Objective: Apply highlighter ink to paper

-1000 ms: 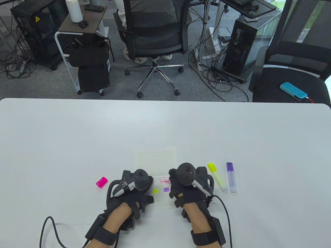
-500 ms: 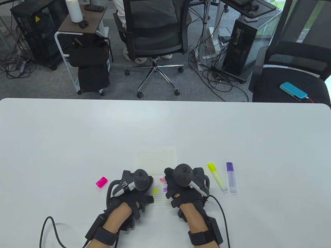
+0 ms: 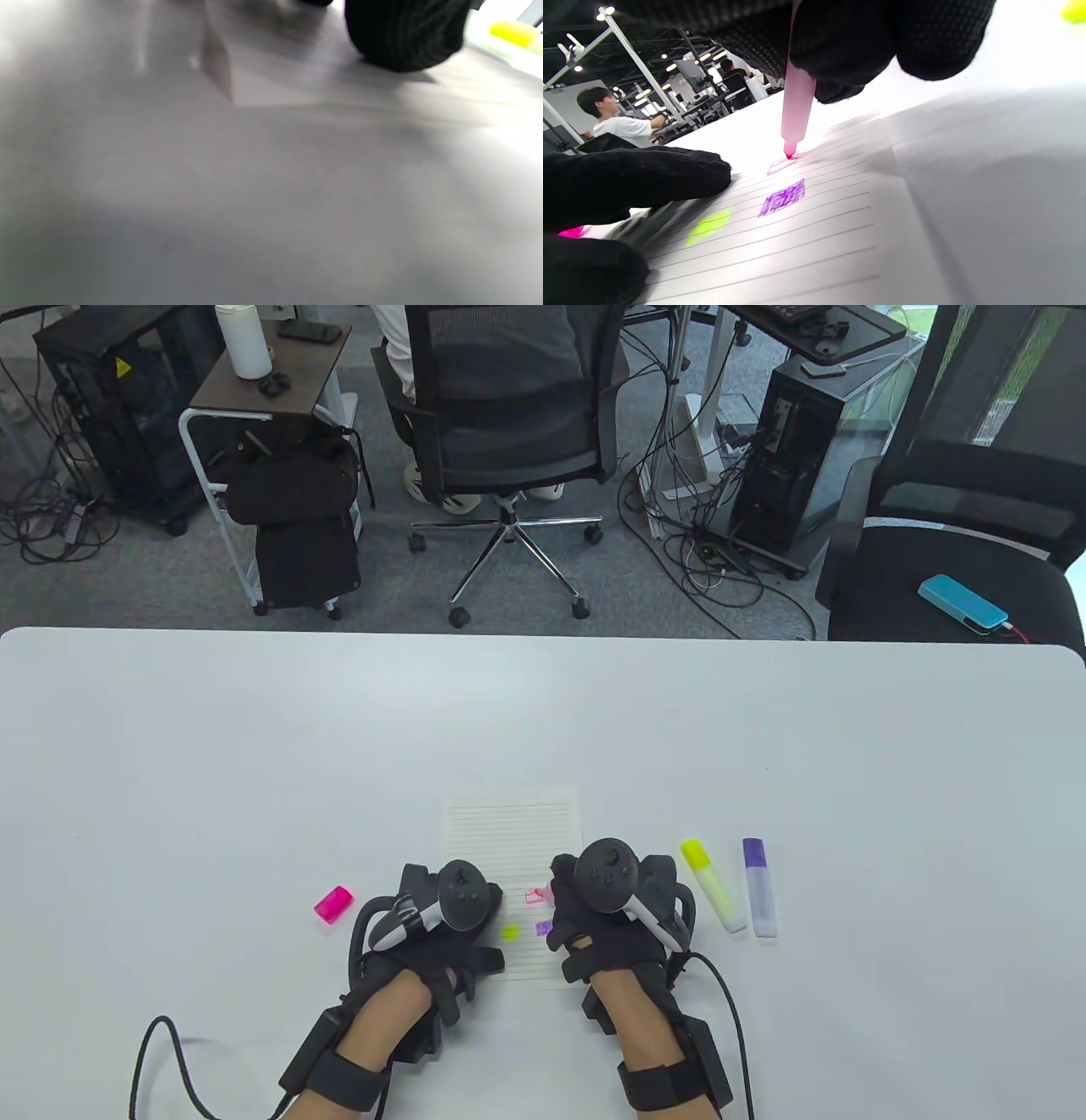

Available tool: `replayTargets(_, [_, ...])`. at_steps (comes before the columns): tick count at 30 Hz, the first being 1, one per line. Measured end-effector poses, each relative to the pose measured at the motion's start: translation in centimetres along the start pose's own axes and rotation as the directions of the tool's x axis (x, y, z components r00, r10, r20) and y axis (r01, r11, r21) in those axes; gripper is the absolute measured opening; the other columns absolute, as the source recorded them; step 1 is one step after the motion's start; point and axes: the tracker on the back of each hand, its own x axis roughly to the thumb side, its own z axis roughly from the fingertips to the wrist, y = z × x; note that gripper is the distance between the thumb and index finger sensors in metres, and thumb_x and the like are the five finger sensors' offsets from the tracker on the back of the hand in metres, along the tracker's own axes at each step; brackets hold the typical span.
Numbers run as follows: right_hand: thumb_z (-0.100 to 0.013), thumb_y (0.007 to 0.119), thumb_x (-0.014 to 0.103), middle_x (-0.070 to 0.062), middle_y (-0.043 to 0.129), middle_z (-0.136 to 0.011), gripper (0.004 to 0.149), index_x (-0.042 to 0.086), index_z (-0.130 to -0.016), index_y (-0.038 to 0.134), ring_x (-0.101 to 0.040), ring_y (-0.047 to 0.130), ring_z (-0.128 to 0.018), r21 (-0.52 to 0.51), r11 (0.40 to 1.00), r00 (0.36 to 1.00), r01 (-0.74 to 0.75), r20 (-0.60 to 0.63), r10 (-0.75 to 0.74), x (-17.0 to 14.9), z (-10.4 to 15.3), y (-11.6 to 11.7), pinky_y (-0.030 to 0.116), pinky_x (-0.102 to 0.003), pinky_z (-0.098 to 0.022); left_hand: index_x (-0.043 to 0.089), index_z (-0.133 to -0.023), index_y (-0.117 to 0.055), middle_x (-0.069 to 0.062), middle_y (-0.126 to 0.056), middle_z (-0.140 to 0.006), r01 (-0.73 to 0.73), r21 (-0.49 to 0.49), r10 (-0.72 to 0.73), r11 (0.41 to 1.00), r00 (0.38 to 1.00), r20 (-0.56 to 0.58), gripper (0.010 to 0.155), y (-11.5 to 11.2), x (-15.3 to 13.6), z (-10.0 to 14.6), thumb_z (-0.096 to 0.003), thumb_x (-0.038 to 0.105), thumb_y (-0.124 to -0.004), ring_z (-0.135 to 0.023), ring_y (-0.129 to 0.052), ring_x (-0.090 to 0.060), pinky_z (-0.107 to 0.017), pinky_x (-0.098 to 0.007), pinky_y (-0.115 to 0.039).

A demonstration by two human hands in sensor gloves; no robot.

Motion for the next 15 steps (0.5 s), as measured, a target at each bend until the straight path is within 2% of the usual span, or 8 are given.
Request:
replayTargets(3, [-0.064, 0.077, 0.028, -0.018, 0.086, -0.084, 0.038, 0.014, -0.1, 0.076, -0.024, 0.091, -0.046, 0.013, 0.999, 0.999, 0.039, 0.01, -0.039, -0.3, -0.23, 0.33, 0.079, -0.051, -0.05, 0.038, -0.108, -0.036, -0.001, -0.02, -0.115, -0.002, 0.001, 0.002, 1.0, 1.0, 0.0, 0.079, -0.01, 0.0, 0.01, -0.0429, 0.056, -0.078, -0.106, -0.026, -0.038, -0.074, -0.066, -0.029])
replayTargets(7, [-0.064, 0.077, 0.028, -0.019, 0.087, -0.083, 0.038, 0.014, -0.1, 0.077, -0.024, 0.091, -0.045, 0.01, 1.0, 0.999, 0.022, -0.027, -0.022, -0.43, -0.11, -0.03, 0.079, -0.051, -0.05, 0.038, -0.108, -0.036, -0.001, -0.02, -0.115, -0.006, 0.001, 0.006, 1.0, 1.0, -0.002, 0.079, -0.05, 0.0, 0.02, -0.0428, 0.056, -0.077, -0.106, -0.026, -0.038, -0.074, -0.066, -0.029])
replayTargets(11, [-0.064, 0.077, 0.029, -0.018, 0.086, -0.084, 0.038, 0.014, -0.1, 0.076, -0.023, 0.091, -0.046, 0.016, 0.999, 0.999, 0.05, 0.007, -0.05, -0.14, -0.16, 0.46, 0.079, -0.05, -0.05, 0.038, -0.108, -0.036, -0.001, -0.02, -0.115, -0.005, -0.001, 0.005, 1.0, 1.0, -0.002, 0.079, -0.06, 0.01, 0.03, -0.0429, 0.056, -0.077, -0.106, -0.026, -0.038, -0.074, -0.066, -0.029])
replayTargets(15, [-0.064, 0.077, 0.028, -0.019, 0.087, -0.083, 0.038, 0.014, -0.1, 0.077, -0.023, 0.091, -0.045, 0.014, 0.999, 0.999, 0.032, -0.03, -0.032, -0.3, -0.15, 0.03, 0.08, -0.051, -0.049, 0.038, -0.108, -0.036, -0.001, -0.02, -0.115, -0.006, 0.0, 0.006, 1.0, 1.0, -0.001, 0.079, -0.06, 0.01, 0.02, -0.0429, 0.056, -0.077, -0.106, -0.026, -0.038, -0.074, -0.066, -0.03])
